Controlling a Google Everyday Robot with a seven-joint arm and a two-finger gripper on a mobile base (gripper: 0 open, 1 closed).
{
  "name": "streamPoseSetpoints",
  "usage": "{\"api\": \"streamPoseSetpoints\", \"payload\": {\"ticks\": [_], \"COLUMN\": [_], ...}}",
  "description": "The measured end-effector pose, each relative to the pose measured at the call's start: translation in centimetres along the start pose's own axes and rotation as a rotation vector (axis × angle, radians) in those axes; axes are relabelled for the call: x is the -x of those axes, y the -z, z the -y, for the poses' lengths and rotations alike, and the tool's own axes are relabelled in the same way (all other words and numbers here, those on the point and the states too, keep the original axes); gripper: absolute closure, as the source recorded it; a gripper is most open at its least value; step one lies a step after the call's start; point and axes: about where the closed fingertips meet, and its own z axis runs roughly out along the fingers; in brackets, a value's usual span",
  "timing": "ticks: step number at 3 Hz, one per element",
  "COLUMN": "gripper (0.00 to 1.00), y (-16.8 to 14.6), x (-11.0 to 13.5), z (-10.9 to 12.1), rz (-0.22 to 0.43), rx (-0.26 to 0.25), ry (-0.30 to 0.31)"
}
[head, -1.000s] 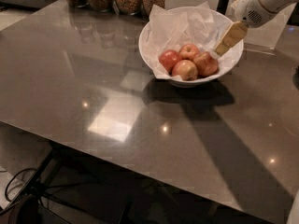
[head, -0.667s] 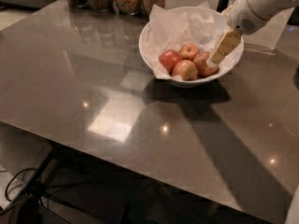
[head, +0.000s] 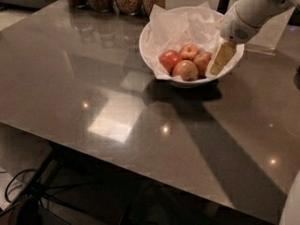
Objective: Pick apple from white bowl
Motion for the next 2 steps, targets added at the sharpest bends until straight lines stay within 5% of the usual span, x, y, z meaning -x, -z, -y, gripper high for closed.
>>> {"api": "streamPoseSetpoints", "payload": {"ticks": [2], "gripper": [0.00], "y": [-3.3], "x": [0.1], "z": [0.5], "rz": [0.051], "rx": [0.073], "ry": [0.019]}}
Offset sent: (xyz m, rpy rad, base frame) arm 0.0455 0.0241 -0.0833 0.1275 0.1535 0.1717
